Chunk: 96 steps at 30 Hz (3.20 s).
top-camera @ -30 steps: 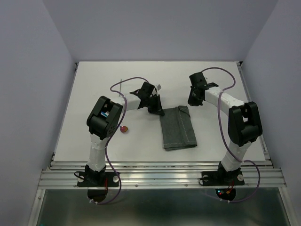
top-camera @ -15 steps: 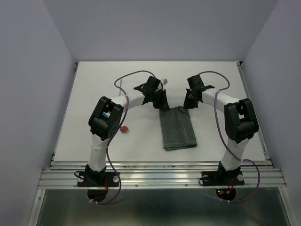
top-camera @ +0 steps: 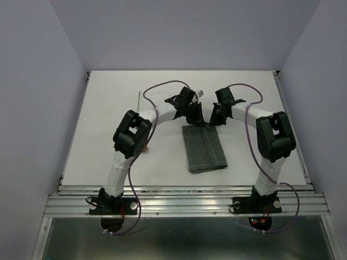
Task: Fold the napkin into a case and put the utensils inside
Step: Fold the lower triangle-folded napkin at the center of the board.
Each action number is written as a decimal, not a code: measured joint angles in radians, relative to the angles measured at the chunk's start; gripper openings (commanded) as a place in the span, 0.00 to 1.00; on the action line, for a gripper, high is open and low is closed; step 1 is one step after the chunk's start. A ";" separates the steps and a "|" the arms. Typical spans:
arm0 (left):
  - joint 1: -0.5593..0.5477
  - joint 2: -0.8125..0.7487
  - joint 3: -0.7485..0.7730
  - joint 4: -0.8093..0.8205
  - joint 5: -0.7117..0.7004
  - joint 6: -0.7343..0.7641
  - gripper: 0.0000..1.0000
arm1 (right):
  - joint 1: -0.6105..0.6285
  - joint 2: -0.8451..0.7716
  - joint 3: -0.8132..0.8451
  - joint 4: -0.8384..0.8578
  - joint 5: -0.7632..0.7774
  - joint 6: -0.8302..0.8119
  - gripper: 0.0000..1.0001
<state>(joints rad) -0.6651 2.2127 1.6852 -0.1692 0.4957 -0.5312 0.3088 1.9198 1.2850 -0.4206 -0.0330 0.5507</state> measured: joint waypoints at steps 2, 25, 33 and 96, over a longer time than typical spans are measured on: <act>-0.002 0.018 0.008 0.011 0.006 -0.012 0.05 | 0.000 0.000 -0.002 0.006 -0.002 0.003 0.04; 0.006 0.084 -0.006 0.099 0.011 -0.069 0.02 | 0.000 -0.008 -0.013 0.018 -0.024 0.003 0.04; 0.015 0.083 -0.035 0.146 0.043 -0.068 0.02 | 0.000 -0.147 -0.125 0.010 -0.033 0.004 0.05; 0.043 0.077 -0.026 0.103 0.064 0.046 0.22 | 0.203 -0.650 -0.685 -0.051 0.008 0.241 0.07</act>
<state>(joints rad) -0.6216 2.2894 1.6596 -0.0658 0.5602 -0.4854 0.5121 1.2694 0.5999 -0.4713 -0.0246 0.7914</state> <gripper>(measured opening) 0.150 0.067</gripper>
